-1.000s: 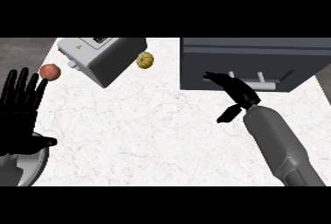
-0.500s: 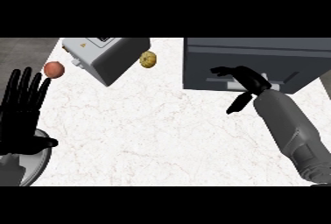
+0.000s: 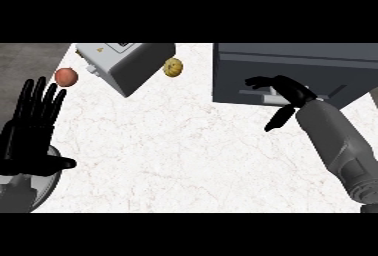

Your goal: Pick up the cup, place it into the drawer and close the drawer

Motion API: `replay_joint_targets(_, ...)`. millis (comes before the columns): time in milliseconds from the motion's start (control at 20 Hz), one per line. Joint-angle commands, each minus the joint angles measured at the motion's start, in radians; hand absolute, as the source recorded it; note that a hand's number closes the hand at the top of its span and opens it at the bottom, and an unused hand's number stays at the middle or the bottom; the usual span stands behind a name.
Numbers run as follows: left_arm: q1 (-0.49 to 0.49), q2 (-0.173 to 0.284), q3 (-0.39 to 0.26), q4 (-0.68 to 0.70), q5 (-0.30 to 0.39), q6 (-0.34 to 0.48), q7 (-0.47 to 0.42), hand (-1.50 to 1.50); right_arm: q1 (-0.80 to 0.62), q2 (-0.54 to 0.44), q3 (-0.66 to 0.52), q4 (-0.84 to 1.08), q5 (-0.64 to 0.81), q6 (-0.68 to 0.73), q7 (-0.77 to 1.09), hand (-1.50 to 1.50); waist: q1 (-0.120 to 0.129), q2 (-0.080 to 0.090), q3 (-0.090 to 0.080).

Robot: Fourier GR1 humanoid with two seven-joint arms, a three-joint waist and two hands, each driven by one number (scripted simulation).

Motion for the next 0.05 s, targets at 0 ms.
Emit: replay_joint_targets(0,-0.019,0.019,0.022,0.013,0.012,-0.022,0.01,-1.5,-0.092,-0.08,-0.03,0.038,-0.004,-0.017,0.086,-1.5,0.023,0.033,0.008)
